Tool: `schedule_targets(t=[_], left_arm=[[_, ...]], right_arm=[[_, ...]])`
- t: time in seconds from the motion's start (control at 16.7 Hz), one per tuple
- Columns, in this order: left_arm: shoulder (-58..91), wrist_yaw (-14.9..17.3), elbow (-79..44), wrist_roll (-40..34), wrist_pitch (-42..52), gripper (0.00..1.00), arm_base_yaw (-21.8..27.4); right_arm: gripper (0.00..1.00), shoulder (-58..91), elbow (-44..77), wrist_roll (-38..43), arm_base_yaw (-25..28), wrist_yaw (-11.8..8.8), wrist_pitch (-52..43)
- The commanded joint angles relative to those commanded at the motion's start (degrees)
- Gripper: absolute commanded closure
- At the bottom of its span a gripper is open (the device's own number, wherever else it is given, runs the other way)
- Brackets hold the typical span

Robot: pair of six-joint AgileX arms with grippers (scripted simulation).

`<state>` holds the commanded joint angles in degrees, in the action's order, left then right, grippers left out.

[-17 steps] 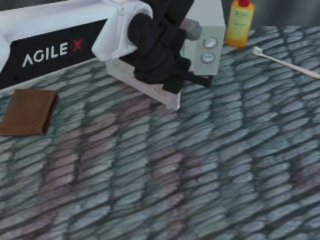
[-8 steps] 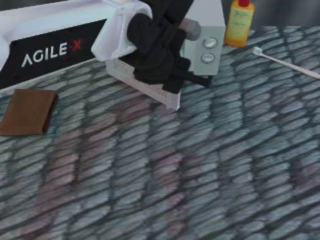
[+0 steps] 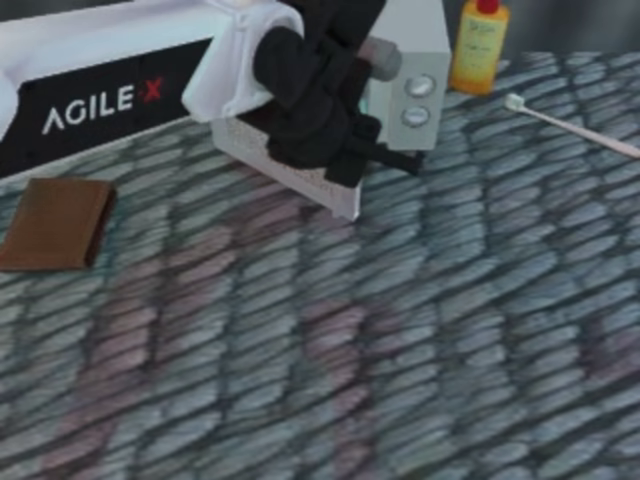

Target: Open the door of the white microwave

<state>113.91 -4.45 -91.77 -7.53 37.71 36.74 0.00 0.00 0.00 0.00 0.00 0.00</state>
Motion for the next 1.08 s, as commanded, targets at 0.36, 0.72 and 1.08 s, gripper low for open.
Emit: schedule_targets(t=[0.36,0.72,1.08], left_arm=[[0.0,0.0,0.0,0.0,0.0,1.00,0.0],[-2.7,2.7,3.8,4.3,-1.3,1.00,-1.1],[-4.5,4.4,6.3,7.6,-2.1,1.00,-2.1]], right_arm=[[0.00,0.0,0.0,0.0,0.0,0.0,0.0],[0.00,0.0,0.0,0.0,0.0,0.0,0.0],[0.00,0.0,0.0,0.0,0.0,0.0,0.0]])
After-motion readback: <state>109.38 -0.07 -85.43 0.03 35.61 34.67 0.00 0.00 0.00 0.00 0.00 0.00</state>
